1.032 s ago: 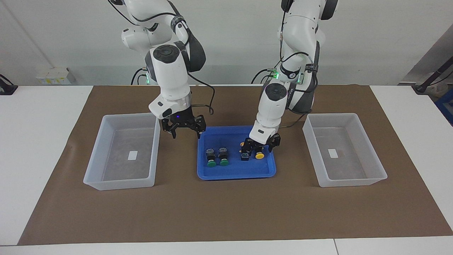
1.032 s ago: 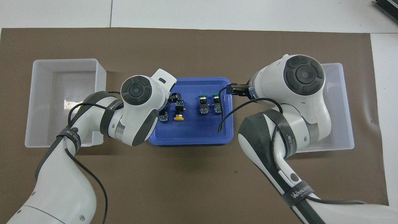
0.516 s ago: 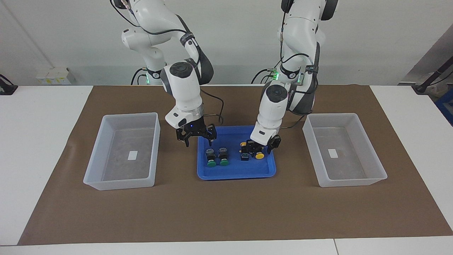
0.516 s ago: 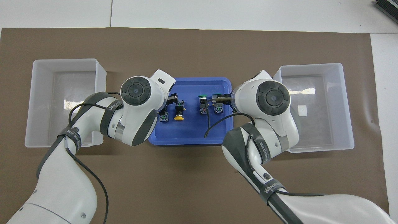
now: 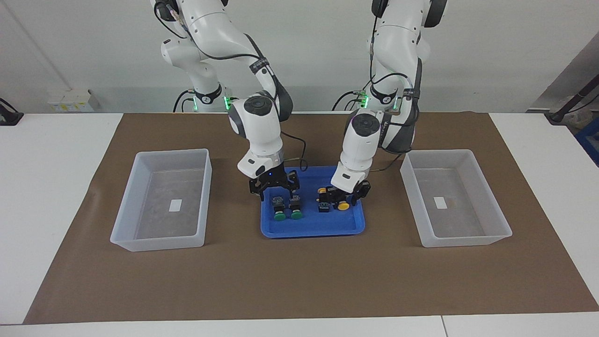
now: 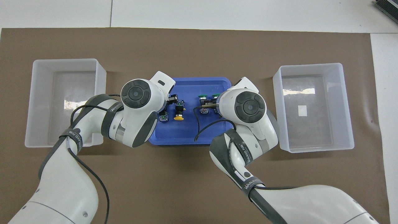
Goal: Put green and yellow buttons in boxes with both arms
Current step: 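Grasp the yellow button with the left gripper while the right gripper grasps a green button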
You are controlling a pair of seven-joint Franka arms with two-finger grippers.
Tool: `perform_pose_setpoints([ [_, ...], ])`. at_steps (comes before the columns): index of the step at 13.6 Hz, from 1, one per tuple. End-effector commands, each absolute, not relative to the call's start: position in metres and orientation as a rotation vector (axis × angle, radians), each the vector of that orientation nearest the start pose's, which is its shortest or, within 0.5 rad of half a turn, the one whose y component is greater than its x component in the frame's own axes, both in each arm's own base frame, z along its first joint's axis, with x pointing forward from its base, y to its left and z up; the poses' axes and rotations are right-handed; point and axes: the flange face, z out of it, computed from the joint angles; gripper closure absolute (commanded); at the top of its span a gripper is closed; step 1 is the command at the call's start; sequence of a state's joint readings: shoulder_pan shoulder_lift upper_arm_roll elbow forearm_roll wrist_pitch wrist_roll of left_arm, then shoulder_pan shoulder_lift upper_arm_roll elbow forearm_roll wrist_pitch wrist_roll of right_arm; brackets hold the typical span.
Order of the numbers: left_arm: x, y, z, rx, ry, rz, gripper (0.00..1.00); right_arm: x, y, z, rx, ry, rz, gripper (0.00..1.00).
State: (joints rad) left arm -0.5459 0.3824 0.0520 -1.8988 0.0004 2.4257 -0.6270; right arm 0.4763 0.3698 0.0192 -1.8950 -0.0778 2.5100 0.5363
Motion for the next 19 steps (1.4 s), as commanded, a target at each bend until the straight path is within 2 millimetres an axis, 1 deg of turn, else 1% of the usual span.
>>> perform_pose_setpoints([
  [1,0.557,-0.306,0.299,-3.196,-0.195,-0.224,0.37,0.572,0.316,0.322,-3.049,-0.022,-0.407,0.0],
  [3,0.556,-0.305,0.297,-3.196,-0.19,-0.226,0.42,0.574,0.311,0.32,-3.056,-0.014,-0.405,0.0],
  [4,0.556,-0.304,0.297,-3.196,-0.187,-0.227,0.47,0.576,0.308,0.32,-3.056,-0.004,-0.407,0.0],
  [5,0.556,-0.304,0.297,-3.196,-0.182,-0.226,0.52,0.577,0.305,0.322,-3.055,-0.003,-0.416,0.02],
  [6,0.557,-0.303,0.298,-3.195,-0.185,-0.227,0.6,0.577,0.305,0.322,-3.057,-0.007,-0.414,0.12],
  [7,0.557,-0.304,0.298,-3.196,-0.182,-0.226,0.74,0.576,0.306,0.32,-3.06,-0.014,-0.408,0.15],
  [8,0.558,-0.303,0.298,-3.196,-0.185,-0.229,0.84,0.575,0.305,0.319,-3.063,-0.016,-0.405,0.2],
  [9,0.559,-0.302,0.299,-3.196,-0.187,-0.229,0.89,0.574,0.306,0.317,-3.064,-0.019,-0.401,0.35],
  [10,0.56,-0.303,0.3,-3.197,-0.187,-0.233,0.94,0.573,0.306,0.315,-3.067,-0.022,-0.395,0.47],
  [11,0.562,-0.301,0.302,-3.195,-0.194,-0.232,1.0,0.572,0.306,0.315,-3.067,-0.022,-0.395,0.53],
  [14,0.566,-0.3,0.307,-3.192,-0.199,-0.226,1.0,0.57,0.304,0.311,-3.073,-0.022,-0.383,0.53],
  [16,0.575,-0.301,0.32,-3.186,-0.206,-0.212,1.0,0.568,0.308,0.305,-3.077,-0.03,-0.37,0.53],
  [17,0.584,-0.298,0.326,-3.178,-0.22,-0.196,1.0,0.566,0.311,0.301,-3.079,-0.033,-0.364,0.53],
  [18,0.59,-0.298,0.335,-3.171,-0.224,-0.177,1.0,0.566,0.311,0.3,-3.08,-0.033,-0.362,0.52],
  [19,0.599,-0.294,0.347,-3.169,-0.235,-0.17,1.0,0.566,0.311,0.3,-3.081,-0.035,-0.36,0.53],
])
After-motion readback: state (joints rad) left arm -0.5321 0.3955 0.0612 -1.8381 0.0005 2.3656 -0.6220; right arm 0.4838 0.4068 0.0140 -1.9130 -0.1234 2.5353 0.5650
